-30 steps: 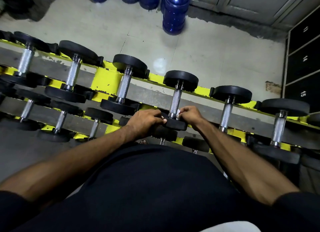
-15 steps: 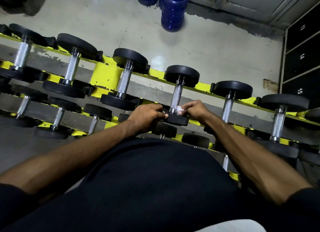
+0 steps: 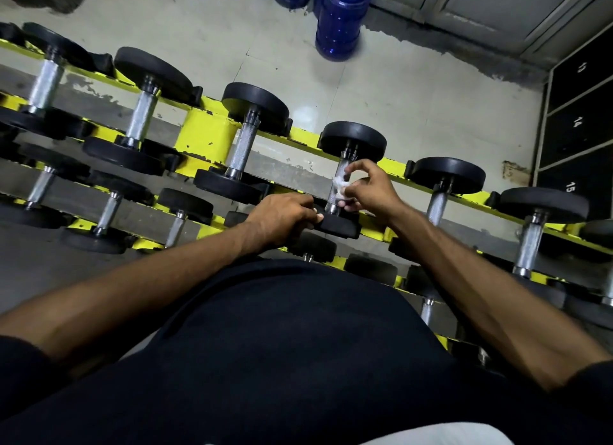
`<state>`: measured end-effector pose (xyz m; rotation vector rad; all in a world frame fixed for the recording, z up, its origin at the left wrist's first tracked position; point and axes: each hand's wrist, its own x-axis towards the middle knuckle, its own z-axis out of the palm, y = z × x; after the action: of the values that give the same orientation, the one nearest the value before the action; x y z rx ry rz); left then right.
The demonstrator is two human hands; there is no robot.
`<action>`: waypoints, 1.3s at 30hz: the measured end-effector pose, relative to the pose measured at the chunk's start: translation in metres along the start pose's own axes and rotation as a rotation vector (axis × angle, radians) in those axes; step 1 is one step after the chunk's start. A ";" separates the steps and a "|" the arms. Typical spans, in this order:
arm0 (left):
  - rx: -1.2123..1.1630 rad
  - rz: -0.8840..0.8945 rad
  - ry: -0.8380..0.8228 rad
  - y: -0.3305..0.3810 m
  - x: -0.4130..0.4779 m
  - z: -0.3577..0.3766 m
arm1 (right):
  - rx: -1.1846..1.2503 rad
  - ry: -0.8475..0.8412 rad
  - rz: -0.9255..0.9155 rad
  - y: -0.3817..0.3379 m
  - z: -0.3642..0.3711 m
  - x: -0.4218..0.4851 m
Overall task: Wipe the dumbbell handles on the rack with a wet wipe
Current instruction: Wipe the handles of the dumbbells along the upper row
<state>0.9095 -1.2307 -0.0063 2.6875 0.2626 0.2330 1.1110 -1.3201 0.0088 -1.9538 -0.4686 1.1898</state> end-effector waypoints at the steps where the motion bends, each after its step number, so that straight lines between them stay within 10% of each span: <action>1: -0.002 -0.003 0.004 0.000 0.000 0.001 | 0.033 0.012 0.006 0.002 0.000 -0.002; 8: 0.012 -0.015 0.016 0.000 -0.002 0.003 | 0.092 0.118 -0.008 0.019 0.005 0.004; 15: 0.023 -0.011 0.019 0.002 -0.001 0.001 | -1.056 -0.029 -0.605 0.027 -0.002 -0.002; 21: 0.028 -0.014 0.005 0.002 -0.001 0.002 | -0.921 0.283 -0.599 0.013 -0.006 0.013; 27: 0.042 -0.009 -0.005 0.001 -0.001 0.001 | -1.190 -0.110 -0.690 0.009 0.000 -0.003; 32: 0.039 -0.012 -0.012 0.003 -0.002 0.000 | -0.903 0.187 -0.588 0.001 0.007 0.010; 39: 0.059 0.014 -0.007 0.002 -0.001 -0.001 | -1.419 -0.397 -0.568 -0.025 0.025 0.009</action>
<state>0.9089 -1.2322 -0.0044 2.7492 0.2523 0.2234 1.0961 -1.2881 0.0164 -2.2669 -2.3836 0.8550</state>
